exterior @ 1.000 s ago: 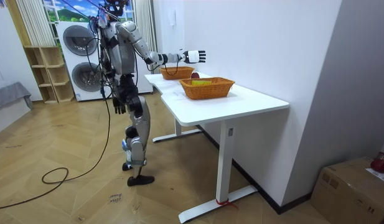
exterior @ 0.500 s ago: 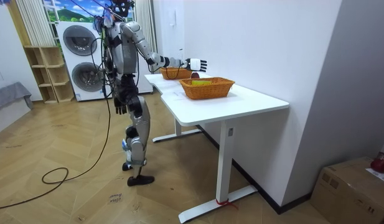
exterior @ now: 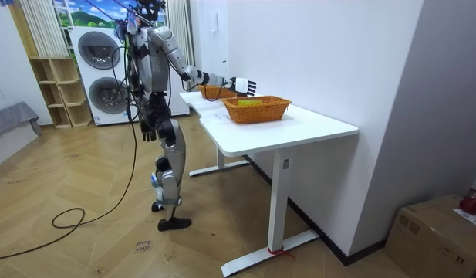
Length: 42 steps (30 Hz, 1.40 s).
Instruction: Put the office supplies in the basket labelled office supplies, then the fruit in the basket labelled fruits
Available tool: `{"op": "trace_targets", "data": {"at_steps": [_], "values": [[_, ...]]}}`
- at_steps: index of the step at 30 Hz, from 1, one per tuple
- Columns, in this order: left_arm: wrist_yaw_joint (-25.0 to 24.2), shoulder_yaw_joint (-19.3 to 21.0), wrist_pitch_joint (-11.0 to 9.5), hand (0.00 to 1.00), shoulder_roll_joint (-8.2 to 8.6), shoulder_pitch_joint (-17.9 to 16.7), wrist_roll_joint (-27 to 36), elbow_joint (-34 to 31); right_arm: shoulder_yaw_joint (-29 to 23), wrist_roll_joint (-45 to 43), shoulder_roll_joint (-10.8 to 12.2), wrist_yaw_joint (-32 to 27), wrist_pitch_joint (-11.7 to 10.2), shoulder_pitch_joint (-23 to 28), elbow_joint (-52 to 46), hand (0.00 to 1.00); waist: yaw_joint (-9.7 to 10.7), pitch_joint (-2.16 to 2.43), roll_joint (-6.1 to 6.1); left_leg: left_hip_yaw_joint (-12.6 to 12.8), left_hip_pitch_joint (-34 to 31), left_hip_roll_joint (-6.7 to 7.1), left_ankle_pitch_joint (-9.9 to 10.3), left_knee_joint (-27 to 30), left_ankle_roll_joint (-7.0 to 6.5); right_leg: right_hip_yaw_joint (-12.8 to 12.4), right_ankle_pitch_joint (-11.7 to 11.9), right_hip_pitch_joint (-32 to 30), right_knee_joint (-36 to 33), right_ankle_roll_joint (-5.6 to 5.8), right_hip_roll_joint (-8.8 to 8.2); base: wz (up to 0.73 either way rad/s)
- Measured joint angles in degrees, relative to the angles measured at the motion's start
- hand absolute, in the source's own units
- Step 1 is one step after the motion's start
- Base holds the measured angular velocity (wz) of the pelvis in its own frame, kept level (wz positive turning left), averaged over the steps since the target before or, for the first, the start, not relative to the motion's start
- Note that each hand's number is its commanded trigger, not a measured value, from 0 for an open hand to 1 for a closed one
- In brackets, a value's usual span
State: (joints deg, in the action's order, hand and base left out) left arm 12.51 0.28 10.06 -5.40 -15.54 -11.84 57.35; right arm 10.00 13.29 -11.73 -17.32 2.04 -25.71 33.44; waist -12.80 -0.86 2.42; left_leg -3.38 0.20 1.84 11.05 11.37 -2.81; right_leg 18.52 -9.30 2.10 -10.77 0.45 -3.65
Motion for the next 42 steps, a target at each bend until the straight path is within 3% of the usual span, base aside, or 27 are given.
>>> {"op": "trace_targets", "data": {"at_steps": [10,19,25,34,42], "values": [[0.9,-0.6,-0.2,0.0,-0.07,-0.6,1.8,0.0,0.0,0.3,0.3,0.0,0.0,0.0,0.2,0.0,0.0,0.26,0.38,0.0,0.2,0.02,0.0,0.3,0.0,0.0,0.0,0.0,0.1,-0.01,-0.06,0.0],[0.5,-0.5,-0.4,0.0,-0.08,-0.6,2.9,0.0,0.0,0.0,0.3,1.3,0.0,0.0,0.2,0.0,0.1,0.18,0.19,0.1,0.2,-0.01,0.0,0.4,0.01,0.2,0.0,0.2,0.1,-0.02,-0.27,0.0],[-0.5,-1.1,-0.4,0.0,-0.09,-0.6,3.4,0.6,0.0,-0.3,0.3,1.6,-0.1,0.0,3.2,0.0,0.1,-0.12,-0.15,0.0,0.6,0.01,0.0,0.3,0.01,0.5,0.0,0.9,0.1,-0.02,-0.11,0.0],[-2.2,-2.1,-0.4,0.0,-0.18,-0.3,5.0,1.3,0.0,-0.6,0.2,1.8,-0.1,0.0,6.2,0.0,0.1,-0.12,-0.21,-0.1,0.2,0.02,0.0,0.3,0.01,1.0,0.0,0.7,0.1,-0.02,-0.09,0.01],[-3.2,-2.8,-0.1,0.0,-0.3,-0.2,5.6,1.3,0.0,-1.2,-0.3,1.7,-0.2,-0.5,6.3,0.0,0.1,0.35,-0.06,-0.4,-1.9,0.07,0.0,0.8,0.02,1.8,0.0,-1.1,0.0,-0.02,-0.2,0.03]]}}
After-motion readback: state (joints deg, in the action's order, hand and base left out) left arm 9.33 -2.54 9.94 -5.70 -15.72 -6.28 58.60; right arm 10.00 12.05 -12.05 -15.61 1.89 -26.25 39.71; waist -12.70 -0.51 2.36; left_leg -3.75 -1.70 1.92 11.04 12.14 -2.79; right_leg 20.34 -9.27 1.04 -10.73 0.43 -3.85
